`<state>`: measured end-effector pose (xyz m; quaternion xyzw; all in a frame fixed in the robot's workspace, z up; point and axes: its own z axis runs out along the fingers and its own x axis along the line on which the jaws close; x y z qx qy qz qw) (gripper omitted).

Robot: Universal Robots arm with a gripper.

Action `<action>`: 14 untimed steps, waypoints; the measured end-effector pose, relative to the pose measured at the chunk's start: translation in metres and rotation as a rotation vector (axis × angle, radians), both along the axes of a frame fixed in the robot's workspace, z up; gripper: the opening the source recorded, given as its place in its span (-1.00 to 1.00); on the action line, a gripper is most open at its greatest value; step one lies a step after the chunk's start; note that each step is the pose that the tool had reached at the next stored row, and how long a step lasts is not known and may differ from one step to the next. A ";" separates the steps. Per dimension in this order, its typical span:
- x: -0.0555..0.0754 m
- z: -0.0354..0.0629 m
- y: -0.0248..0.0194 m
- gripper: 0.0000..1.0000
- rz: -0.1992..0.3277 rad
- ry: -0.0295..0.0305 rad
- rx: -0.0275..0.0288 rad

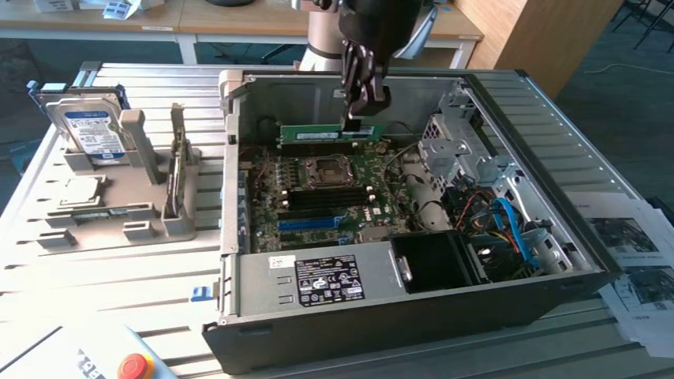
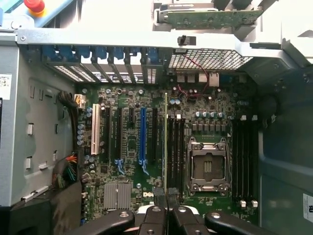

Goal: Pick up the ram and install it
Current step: 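Pick up the ram and move it above insertion slot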

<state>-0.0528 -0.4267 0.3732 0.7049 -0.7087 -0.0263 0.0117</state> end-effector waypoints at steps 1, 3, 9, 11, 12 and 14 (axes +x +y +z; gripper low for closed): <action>0.000 -0.0002 0.0015 -0.76 0.000 -0.0001 0.0000; 0.000 -0.0005 0.0042 -0.76 0.000 -0.0006 0.0000; 0.000 -0.0006 0.0050 -0.76 0.000 -0.0007 0.0000; 0.000 -0.0007 0.0059 -0.76 0.000 -0.0008 0.0003; 0.000 -0.0008 0.0064 -0.76 0.000 -0.0008 0.0003; 0.000 -0.0009 0.0071 -0.76 0.000 -0.0009 0.0006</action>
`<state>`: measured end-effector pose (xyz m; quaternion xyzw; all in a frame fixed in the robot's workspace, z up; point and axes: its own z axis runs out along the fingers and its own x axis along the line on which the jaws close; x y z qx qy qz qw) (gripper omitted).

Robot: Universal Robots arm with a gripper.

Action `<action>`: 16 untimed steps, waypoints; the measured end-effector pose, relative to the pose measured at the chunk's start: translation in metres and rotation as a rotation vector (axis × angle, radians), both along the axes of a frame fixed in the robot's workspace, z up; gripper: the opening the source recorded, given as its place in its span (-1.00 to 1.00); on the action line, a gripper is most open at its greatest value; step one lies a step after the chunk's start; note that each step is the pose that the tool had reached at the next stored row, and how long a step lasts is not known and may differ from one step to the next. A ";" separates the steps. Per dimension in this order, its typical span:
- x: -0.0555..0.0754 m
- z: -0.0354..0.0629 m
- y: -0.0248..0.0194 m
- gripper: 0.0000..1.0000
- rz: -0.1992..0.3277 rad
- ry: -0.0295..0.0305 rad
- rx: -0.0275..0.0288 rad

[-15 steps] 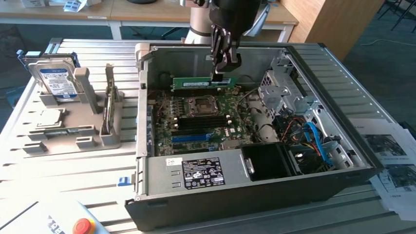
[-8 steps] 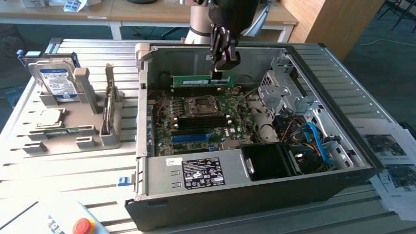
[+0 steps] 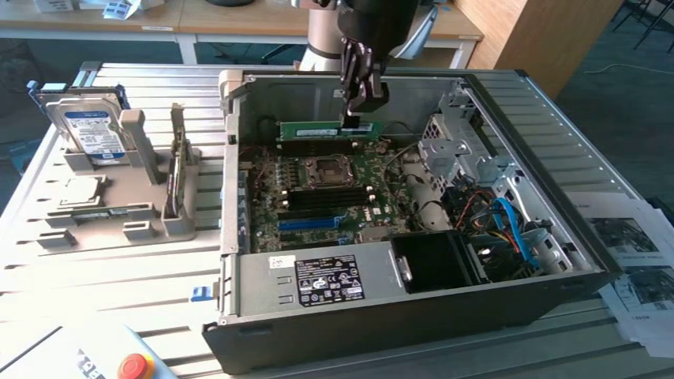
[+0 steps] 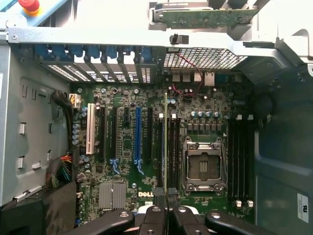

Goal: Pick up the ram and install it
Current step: 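Pick up the ram and move it above insertion slot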

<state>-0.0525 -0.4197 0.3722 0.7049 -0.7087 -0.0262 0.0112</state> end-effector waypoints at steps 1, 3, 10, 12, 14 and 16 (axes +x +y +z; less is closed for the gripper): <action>0.000 0.0000 0.0000 -0.76 0.000 0.0000 0.0000; 0.000 0.0000 0.0000 -0.76 0.000 0.0000 -0.0001; 0.001 -0.0007 0.0041 -0.76 0.000 0.0000 0.0002; 0.001 -0.0008 0.0041 -0.76 0.000 0.0000 0.0003; 0.001 -0.0008 0.0041 -0.76 0.000 0.0000 0.0003; 0.001 -0.0022 0.0041 -0.76 0.000 -0.0001 0.0004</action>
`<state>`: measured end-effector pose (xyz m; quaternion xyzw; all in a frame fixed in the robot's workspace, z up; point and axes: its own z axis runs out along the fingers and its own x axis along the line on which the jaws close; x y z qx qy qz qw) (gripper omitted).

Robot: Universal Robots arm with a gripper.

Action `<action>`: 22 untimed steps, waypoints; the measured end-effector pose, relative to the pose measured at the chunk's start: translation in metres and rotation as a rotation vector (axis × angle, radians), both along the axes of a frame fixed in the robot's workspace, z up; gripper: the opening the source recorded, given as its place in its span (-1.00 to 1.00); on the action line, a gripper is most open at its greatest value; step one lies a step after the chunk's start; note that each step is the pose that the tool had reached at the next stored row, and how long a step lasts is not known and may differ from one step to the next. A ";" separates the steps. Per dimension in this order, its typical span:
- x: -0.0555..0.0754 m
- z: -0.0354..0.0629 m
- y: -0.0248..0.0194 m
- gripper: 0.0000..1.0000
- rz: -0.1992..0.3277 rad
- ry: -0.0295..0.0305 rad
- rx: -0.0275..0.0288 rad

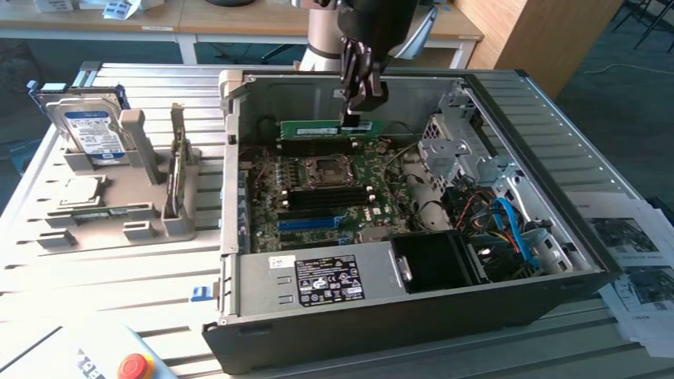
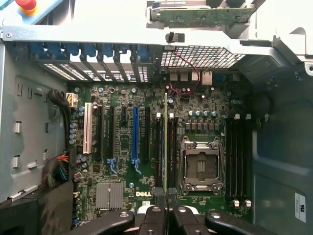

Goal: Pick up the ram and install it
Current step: 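Pick up the ram and move it above insertion slot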

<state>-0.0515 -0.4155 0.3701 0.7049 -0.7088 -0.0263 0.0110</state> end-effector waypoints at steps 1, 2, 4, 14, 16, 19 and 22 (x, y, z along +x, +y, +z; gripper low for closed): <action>0.000 -0.0012 0.0000 -0.76 0.000 0.0000 -0.0001; 0.000 -0.0027 0.0000 -0.76 0.000 0.0001 -0.0002; 0.000 -0.0061 0.0000 -0.76 0.000 0.0001 -0.0001; 0.000 -0.0164 0.0000 -0.76 0.000 0.0001 -0.0001; 0.001 -0.0166 0.0000 -0.76 0.000 0.0000 -0.0001; 0.006 -0.0167 -0.0001 -0.76 0.000 0.0001 -0.0001; 0.009 -0.0168 -0.0001 -0.76 0.000 0.0001 -0.0001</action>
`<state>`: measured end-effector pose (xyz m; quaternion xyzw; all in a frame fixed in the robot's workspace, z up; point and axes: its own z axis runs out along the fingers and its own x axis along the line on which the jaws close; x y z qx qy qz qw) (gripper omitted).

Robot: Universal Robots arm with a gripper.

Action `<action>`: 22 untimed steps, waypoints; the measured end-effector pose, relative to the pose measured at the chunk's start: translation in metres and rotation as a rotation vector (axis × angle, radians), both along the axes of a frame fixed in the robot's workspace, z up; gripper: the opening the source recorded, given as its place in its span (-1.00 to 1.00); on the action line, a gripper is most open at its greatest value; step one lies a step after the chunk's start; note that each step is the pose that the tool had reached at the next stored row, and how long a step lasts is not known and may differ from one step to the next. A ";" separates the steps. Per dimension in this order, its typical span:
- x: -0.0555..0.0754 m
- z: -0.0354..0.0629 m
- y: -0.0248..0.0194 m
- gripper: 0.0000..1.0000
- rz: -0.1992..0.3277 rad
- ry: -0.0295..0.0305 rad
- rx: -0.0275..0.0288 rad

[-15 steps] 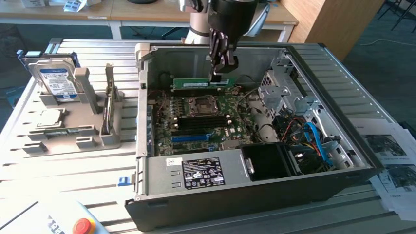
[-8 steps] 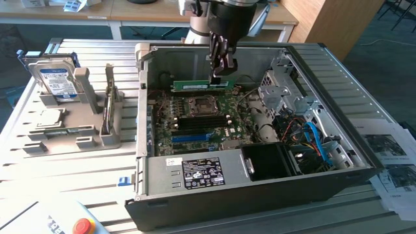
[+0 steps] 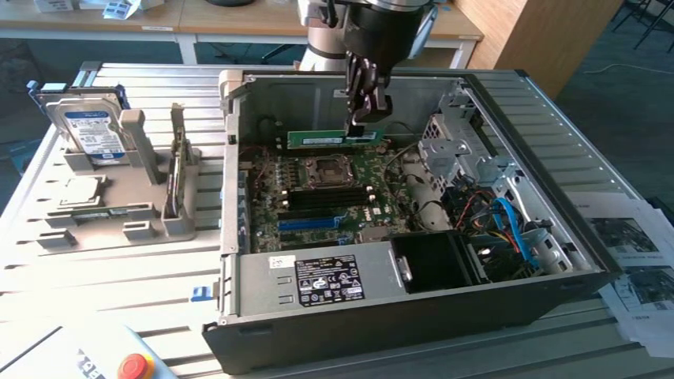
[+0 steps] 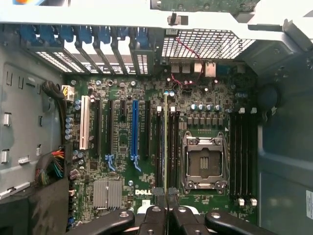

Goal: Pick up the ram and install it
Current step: 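Pick up the ram and move it above insertion slot, then insert the ram into the slot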

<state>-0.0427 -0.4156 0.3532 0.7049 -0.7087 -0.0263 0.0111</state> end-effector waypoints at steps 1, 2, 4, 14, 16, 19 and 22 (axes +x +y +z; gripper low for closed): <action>0.000 0.0000 0.0000 -0.76 0.000 0.0000 0.0000; 0.000 0.0000 0.0000 -0.76 0.000 0.0000 0.0000; 0.000 -0.0005 0.0001 -0.76 0.000 -0.0001 0.0003; 0.003 -0.0029 0.0000 -0.76 0.000 0.0003 0.0001; 0.005 -0.0028 0.0000 -0.76 0.000 0.0005 0.0000; 0.005 -0.0028 0.0000 -0.76 0.000 0.0005 0.0000; 0.005 -0.0028 0.0000 -0.76 0.000 0.0005 0.0000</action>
